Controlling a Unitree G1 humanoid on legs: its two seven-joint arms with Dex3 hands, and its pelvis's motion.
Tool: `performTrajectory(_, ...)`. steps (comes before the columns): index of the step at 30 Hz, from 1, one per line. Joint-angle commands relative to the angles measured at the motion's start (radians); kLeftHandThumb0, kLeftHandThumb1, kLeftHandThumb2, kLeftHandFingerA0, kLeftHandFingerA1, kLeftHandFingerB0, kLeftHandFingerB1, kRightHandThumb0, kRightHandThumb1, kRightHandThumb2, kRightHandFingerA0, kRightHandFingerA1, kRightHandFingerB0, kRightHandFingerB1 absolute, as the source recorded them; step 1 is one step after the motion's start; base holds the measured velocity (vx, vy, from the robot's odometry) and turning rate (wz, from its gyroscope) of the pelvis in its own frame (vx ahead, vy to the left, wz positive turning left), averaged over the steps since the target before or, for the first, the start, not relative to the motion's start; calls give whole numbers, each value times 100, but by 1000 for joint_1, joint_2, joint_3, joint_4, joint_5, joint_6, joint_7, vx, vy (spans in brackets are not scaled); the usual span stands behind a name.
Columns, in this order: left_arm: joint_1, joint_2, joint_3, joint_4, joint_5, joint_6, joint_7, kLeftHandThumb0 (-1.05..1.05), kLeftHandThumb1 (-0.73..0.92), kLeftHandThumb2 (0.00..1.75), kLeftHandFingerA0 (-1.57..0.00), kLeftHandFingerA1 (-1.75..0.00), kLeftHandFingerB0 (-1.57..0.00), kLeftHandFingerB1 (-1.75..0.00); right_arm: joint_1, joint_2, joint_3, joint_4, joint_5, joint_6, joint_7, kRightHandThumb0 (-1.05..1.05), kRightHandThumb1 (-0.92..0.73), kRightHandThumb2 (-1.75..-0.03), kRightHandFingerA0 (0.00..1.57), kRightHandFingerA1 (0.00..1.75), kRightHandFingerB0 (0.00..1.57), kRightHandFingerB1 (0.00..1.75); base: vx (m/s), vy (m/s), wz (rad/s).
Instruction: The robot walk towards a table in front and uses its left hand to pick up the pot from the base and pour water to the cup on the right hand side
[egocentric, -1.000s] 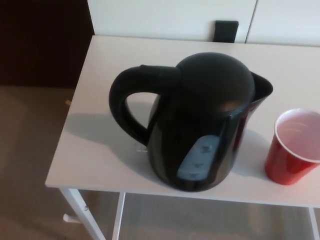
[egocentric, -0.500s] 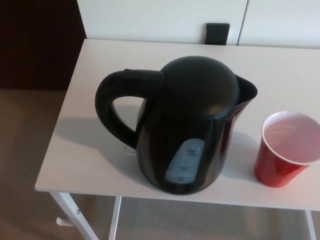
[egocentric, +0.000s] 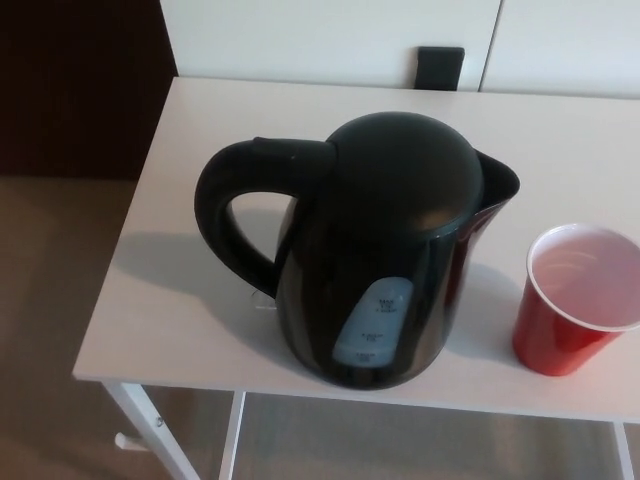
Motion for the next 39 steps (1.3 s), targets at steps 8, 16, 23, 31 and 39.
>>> performTrajectory(8,-294,138,-190,-899,88,270,114,-45,39,62,-24,-39,-14,-33,-19,-15,-31,-6,25,19,-17,-41,-26,-77,60,82,79,84,0,0,0)
performTrajectory(16,-440,98,-321,-908,177,413,168,-46,40,63,-24,-40,-15,-34,-36,-11,-28,-9,18,22,-39,-40,-28,-75,70,81,76,81,0,0,0)
performTrajectory(23,-512,81,-412,-902,245,494,210,-52,41,65,-23,-39,-13,-33,-35,-11,-29,-12,15,17,-33,-42,-30,-74,71,84,72,79,0,0,0)
performTrajectory(31,-548,69,-485,-904,318,529,254,-62,42,70,-22,-41,-10,-34,-34,-3,-45,-16,29,26,-44,-37,-26,-76,69,82,79,82,0,0,0)
performTrajectory(39,-534,37,-550,-935,344,573,280,-62,43,70,-21,-41,-9,-34,-24,-1,-38,-13,16,21,-37,-40,-28,-76,65,80,74,78,0,0,0)
